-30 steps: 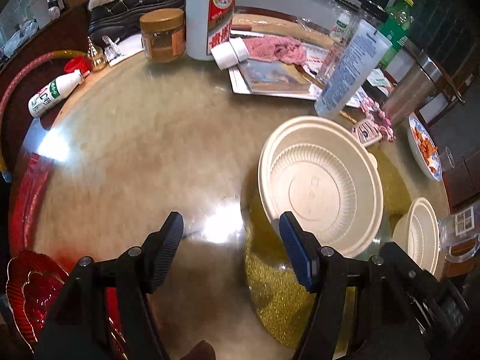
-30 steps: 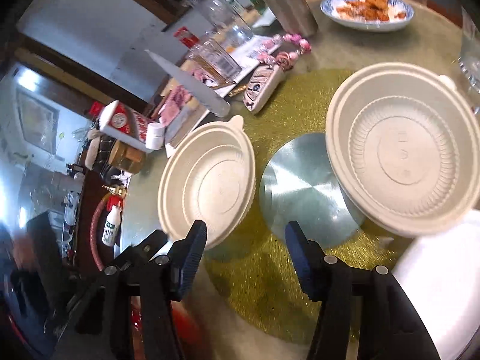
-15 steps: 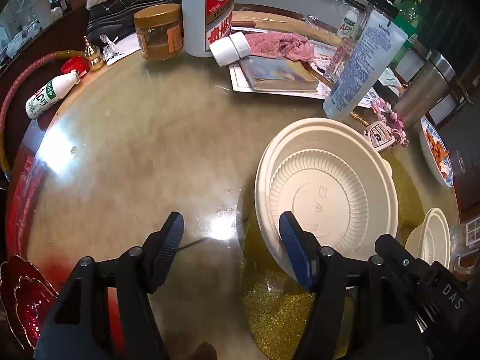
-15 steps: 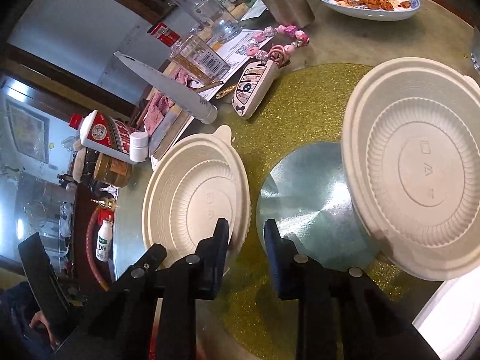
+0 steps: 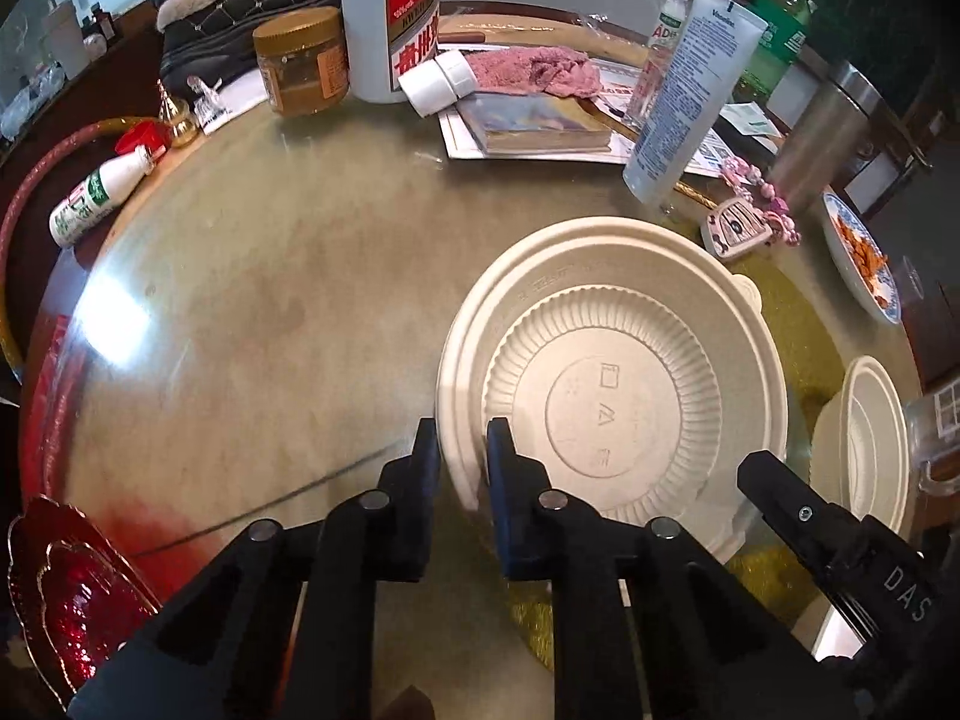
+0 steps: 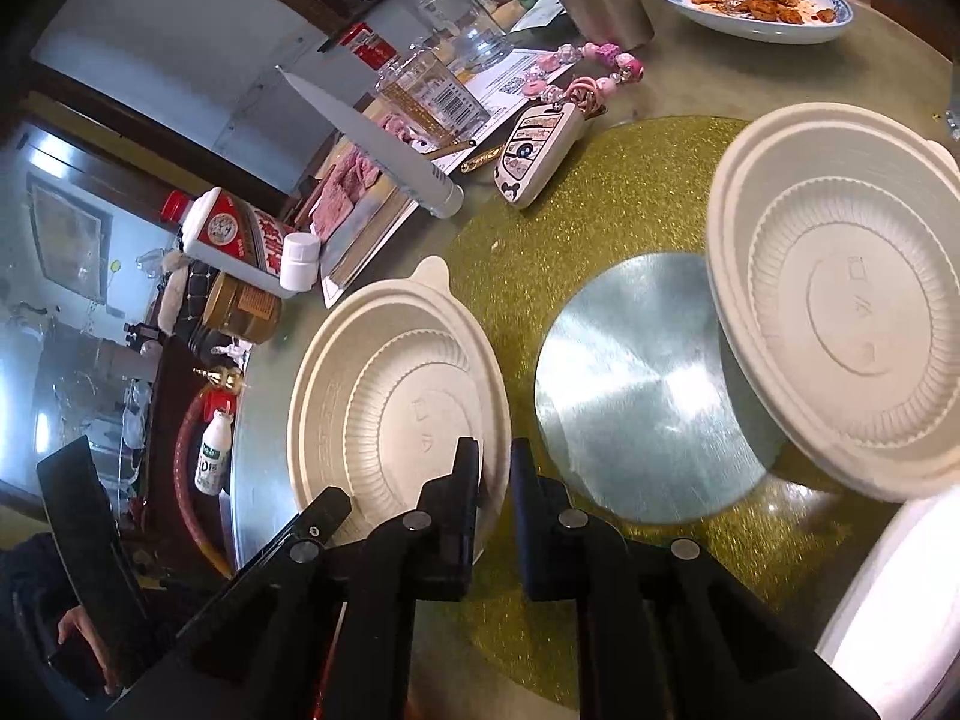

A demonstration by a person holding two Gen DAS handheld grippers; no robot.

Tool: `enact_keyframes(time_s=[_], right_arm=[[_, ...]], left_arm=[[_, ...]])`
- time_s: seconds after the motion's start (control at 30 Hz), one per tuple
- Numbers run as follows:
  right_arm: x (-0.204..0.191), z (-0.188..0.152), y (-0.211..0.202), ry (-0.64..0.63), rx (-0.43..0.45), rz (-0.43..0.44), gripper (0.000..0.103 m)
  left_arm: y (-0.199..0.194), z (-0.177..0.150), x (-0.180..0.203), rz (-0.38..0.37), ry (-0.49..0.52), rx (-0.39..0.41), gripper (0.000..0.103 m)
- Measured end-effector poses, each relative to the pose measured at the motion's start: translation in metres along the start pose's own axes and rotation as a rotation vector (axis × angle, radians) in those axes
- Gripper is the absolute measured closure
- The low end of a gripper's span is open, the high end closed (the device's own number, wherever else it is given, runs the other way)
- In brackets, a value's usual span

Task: Organize plates and bowls
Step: 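Close both tools on the beige bowl rim, then lift the beige bowl with both tools and carry it toward the red plates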

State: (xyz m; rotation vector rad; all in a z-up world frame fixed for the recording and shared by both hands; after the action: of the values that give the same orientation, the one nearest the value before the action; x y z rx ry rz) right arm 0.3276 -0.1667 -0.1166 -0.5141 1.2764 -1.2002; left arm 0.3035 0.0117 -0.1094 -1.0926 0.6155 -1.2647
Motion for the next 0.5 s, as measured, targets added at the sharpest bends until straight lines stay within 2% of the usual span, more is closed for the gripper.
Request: enact_keyframes(time_s=[0.23,0.5], right_arm=[[0.007,-0.021,-0.014,-0.004,-0.004,-0.003,0.093],[0.015,-0.044,-0.027,-0.010,-0.004,0.001,0.092]], left_arm=[[-0.009,-0.014,-0.008,-0.077,-0.014,-0.037,0.091],[-0.025,-0.035,-0.008,-0.103,-0.001,-0.030,0.092]])
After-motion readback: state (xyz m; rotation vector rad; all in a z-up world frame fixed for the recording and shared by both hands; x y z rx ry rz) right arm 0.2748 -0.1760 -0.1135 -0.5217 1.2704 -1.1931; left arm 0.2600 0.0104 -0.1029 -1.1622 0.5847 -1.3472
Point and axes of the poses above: each gripper's, at about its wrist camera, not at the fingertips, and y roughly the way its jaws point, x to its right, z to its top, the point moved 4 cm from there along y, roughly the way its jaws point, and after that the axes turned 7 degrees about -z, right-handed, at the moved point
